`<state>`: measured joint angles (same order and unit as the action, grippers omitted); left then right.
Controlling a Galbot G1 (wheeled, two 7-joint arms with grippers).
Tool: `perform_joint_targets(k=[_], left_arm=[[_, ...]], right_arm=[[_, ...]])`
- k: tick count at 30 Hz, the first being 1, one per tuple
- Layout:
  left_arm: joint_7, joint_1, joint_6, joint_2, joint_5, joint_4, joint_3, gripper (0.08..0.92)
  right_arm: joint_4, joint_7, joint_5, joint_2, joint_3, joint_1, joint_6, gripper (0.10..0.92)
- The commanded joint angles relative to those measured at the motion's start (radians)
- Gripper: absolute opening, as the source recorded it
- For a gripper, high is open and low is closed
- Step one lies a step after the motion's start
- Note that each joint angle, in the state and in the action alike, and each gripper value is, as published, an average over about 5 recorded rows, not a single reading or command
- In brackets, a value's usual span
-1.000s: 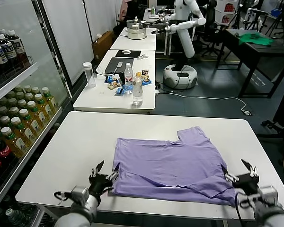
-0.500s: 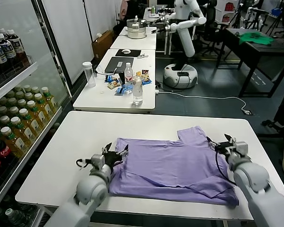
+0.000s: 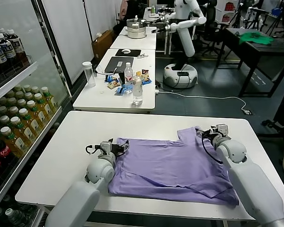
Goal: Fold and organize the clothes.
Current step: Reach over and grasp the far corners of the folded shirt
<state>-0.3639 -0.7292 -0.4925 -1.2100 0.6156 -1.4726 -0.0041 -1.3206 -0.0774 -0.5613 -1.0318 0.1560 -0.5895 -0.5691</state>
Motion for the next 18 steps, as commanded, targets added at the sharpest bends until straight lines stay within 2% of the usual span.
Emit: perform_joint_targets(k=[1, 3, 6, 18], left_arm=[[0.001, 0.053, -0.016, -0.005, 0.033, 0.066, 0.018, 0.823], [0.004, 0.042, -0.013, 0.000, 0.048, 0.052, 0.018, 0.820], [0.010, 0.024, -0.010, 0.006, 0.071, 0.030, 0.016, 0.778], [0.036, -0.014, 0.037, 0.019, 0.099, -0.006, 0.011, 0.421]], right_arm=[[0.186, 0.023, -0.015, -0.060, -0.080, 0.114, -0.010, 0.817], [0.189, 0.023, -0.026, -0.061, -0.085, 0.108, -0.010, 0.796], [0.179, 0.022, -0.041, -0.056, -0.088, 0.090, -0.011, 0.724], [0.092, 0.021, -0.083, -0.030, -0.062, 0.031, -0.010, 0.379]])
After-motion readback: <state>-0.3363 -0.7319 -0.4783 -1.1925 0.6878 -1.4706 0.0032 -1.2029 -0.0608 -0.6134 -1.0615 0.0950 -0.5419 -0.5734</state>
